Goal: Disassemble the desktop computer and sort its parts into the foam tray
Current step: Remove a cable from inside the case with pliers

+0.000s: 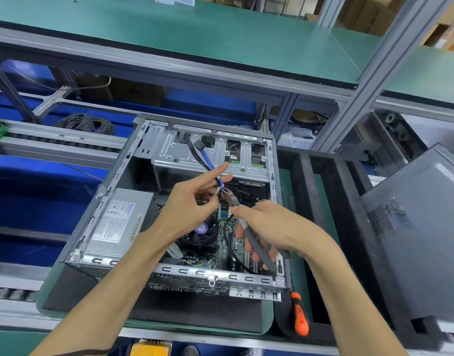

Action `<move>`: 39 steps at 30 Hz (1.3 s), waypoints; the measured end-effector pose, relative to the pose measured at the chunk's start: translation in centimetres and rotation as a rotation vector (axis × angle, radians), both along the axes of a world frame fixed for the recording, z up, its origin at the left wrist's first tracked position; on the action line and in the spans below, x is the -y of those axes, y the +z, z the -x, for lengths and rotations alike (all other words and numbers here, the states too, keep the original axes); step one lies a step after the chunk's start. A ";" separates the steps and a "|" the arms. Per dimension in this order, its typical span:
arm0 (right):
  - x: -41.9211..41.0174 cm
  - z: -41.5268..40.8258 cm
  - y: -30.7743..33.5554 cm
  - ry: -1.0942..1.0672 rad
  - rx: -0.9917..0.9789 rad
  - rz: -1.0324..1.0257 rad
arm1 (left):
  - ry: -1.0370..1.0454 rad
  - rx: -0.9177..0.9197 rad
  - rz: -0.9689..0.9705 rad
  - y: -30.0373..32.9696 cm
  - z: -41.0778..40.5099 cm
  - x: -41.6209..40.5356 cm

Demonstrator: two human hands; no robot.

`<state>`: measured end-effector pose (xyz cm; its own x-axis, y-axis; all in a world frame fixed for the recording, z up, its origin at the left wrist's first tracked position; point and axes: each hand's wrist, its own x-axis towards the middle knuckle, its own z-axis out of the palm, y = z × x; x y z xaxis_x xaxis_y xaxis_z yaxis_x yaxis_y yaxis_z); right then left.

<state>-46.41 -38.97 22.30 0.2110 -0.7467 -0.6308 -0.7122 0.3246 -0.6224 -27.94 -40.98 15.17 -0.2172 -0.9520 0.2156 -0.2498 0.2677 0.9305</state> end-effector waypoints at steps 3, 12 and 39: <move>0.0 -0.1 -0.1 0.008 -0.010 0.009 | -0.011 0.049 0.047 0.2 0.2 -0.3; -1.0 -0.5 -1.3 -0.017 0.031 0.027 | -0.038 0.022 -0.042 0.1 0.6 -0.4; -1.2 2.9 -0.5 0.039 0.226 -0.187 | -0.118 0.153 -0.006 -0.2 0.2 -0.4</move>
